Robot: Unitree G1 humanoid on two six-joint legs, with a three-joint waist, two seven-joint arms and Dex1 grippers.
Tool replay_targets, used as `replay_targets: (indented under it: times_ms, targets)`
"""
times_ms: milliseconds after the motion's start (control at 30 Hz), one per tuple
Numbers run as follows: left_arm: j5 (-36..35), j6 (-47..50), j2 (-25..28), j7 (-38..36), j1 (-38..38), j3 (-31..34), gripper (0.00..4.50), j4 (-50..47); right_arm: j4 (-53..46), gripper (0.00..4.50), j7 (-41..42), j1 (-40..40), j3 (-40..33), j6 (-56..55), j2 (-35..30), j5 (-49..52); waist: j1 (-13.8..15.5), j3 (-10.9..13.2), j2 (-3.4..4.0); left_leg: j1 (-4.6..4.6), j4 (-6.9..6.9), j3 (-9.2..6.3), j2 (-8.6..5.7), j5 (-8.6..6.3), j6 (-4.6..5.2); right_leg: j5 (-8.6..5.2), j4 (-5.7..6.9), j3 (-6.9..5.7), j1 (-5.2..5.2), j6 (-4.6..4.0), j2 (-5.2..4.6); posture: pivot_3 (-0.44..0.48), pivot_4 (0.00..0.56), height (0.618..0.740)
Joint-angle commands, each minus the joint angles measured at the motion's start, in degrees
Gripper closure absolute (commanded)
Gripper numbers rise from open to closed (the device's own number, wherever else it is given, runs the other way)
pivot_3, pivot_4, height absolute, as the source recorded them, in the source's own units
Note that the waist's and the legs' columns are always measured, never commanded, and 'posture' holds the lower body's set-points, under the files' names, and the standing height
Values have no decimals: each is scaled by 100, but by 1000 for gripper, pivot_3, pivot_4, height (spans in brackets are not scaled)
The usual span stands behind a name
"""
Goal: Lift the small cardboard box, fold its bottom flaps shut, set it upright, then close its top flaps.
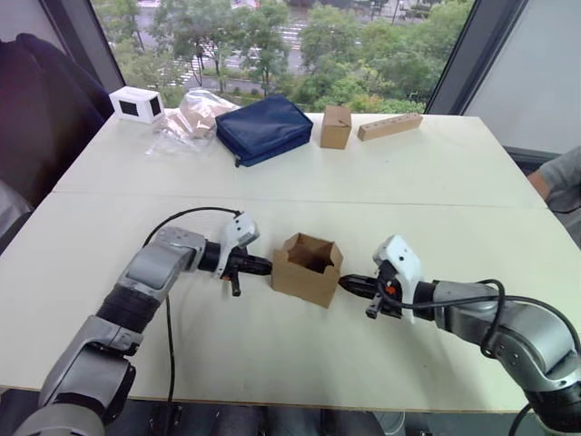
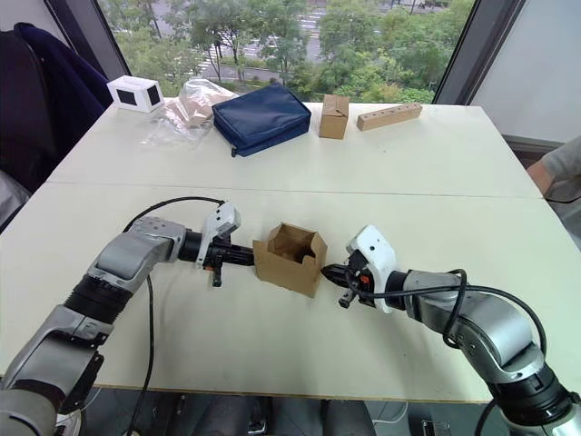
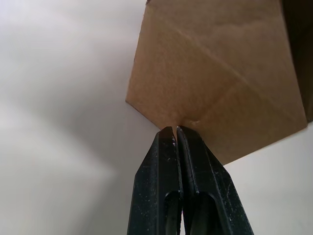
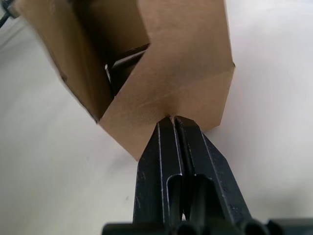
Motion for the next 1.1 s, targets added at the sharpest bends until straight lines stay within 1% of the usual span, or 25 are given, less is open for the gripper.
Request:
replay_targets:
  times_ms: [33, 233, 433, 567, 667, 800, 900, 967, 1100]
  targets:
    - [-172, 153, -3, -209, 48, 69, 4414, -495, -82, 4500, 160, -157, 110, 41, 170, -52, 0, -1, 1, 0, 0, 0, 0, 0, 0, 0, 0, 0, 0, 0, 0, 0, 150, 740]
    - [-208, 398, 122, -318, 97, 118, 4414, -704, 25, 4500, 301, -247, 130, 85, 280, -251, 9, -1, 2, 1, 0, 0, 0, 0, 0, 0, 1, 0, 0, 0, -1, 0, 150, 740]
    - [-50, 288, 283, -369, 126, 135, 4414, -622, 51, 4500, 438, -182, 48, 86, 204, -454, 3, -1, 2, 1, 0, 1, -1, 0, -1, 0, 1, 0, 0, 0, 0, 0, 150, 740]
    - [6, 90, 410, -350, 66, 327, 4414, -319, 92, 4500, 419, -93, -508, 80, 164, -398, 8, -1, 2, 1, 0, 1, -1, 0, -1, 0, 1, 0, 1, 0, -1, 0, 150, 740]
    - [-330, 284, 387, -419, -66, 648, 4414, -416, 27, 4500, 419, -82, -1090, 66, 367, 7, 6, -1, 2, 1, 0, 1, -1, 0, -1, 0, 1, 0, 0, 0, -1, 0, 150, 740]
    - [-819, 700, 257, -462, -265, 1010, 4414, -642, -88, 4500, 510, -151, -1388, 65, 553, 390, 9, -1, 2, 1, 0, 0, 0, 1, -1, 0, 2, -1, 2, 0, -1, 0, 150, 740]
    - [-1161, 1039, 186, -488, -370, 1145, 4414, -839, -85, 4500, 550, -216, -1375, 80, 665, 554, 1, -1, 2, 2, 0, 0, -1, 1, -2, 0, 3, 0, 2, 0, -1, 0, 150, 740]
    - [-1267, 1153, 163, -479, -387, 1153, 4414, -948, -73, 4500, 565, -243, -1302, 88, 707, 583, -3, -2, 3, 2, 0, 0, 0, 1, -2, 0, 3, 0, 2, 0, 0, 0, 150, 740]
    - [-1175, 1150, 90, -412, -288, 901, 4414, -1027, 212, 4500, 694, -252, -910, -82, 971, 409, -7, -2, 3, 3, 0, 0, 0, 2, -4, 0, 5, 0, 2, 0, 1, 0, 150, 740]
